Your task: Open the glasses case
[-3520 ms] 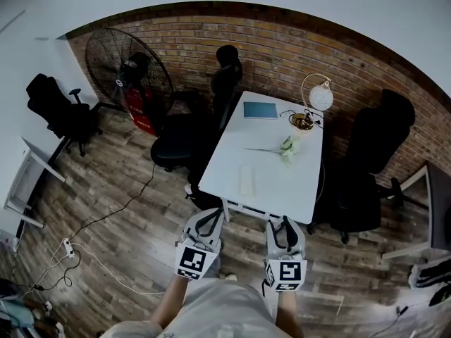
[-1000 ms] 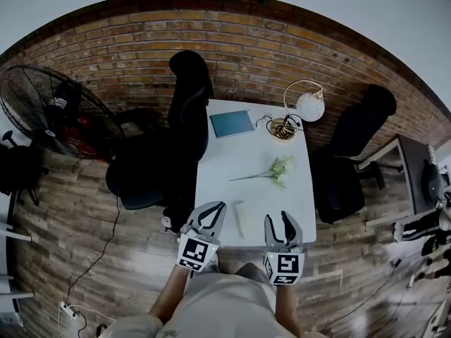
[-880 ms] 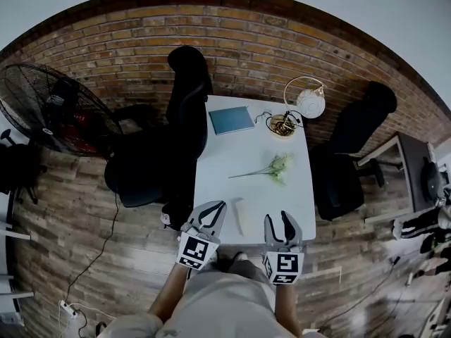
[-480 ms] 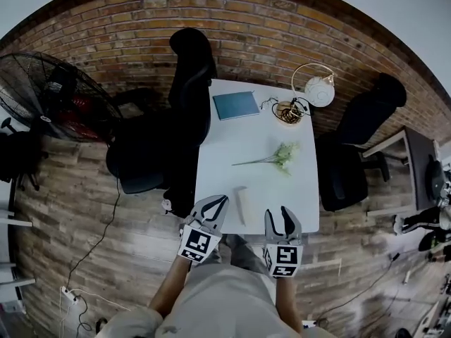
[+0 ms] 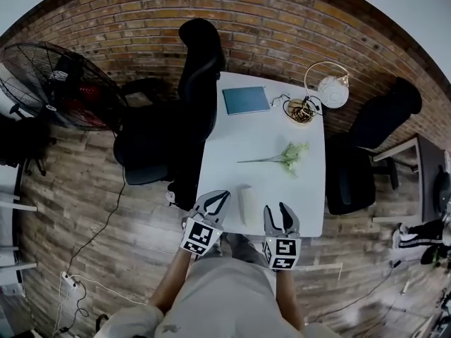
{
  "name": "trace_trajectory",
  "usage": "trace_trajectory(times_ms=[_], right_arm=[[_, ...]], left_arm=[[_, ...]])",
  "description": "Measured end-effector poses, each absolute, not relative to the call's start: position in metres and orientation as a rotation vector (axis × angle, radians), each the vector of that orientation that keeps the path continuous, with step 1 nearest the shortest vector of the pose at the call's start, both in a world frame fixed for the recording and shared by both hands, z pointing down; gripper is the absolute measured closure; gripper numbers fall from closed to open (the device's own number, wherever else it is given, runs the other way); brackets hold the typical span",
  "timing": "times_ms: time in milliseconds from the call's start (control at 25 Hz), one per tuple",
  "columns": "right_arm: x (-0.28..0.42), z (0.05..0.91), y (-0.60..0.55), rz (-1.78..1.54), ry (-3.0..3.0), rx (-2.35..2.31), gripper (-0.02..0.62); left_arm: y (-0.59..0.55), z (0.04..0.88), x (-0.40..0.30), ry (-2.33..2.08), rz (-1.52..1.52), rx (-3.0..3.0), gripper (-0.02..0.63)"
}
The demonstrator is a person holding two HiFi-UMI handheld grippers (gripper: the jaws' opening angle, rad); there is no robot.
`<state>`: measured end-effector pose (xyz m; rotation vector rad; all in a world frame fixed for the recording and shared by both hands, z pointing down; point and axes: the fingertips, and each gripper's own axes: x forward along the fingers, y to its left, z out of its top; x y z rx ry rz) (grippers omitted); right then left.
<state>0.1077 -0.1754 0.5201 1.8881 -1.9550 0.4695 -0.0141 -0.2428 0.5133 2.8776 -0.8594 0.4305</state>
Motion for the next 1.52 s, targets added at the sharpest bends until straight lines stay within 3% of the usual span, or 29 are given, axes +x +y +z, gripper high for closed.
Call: trace_trajectory(times_ms=[1520], right_arm=[[0.079, 0.659, -0.171, 0.686, -1.940, 1.540, 0.417]], left_arm=[[-0.236, 0.665, 0.022, -0.697, 0.826, 2.709, 0.598]])
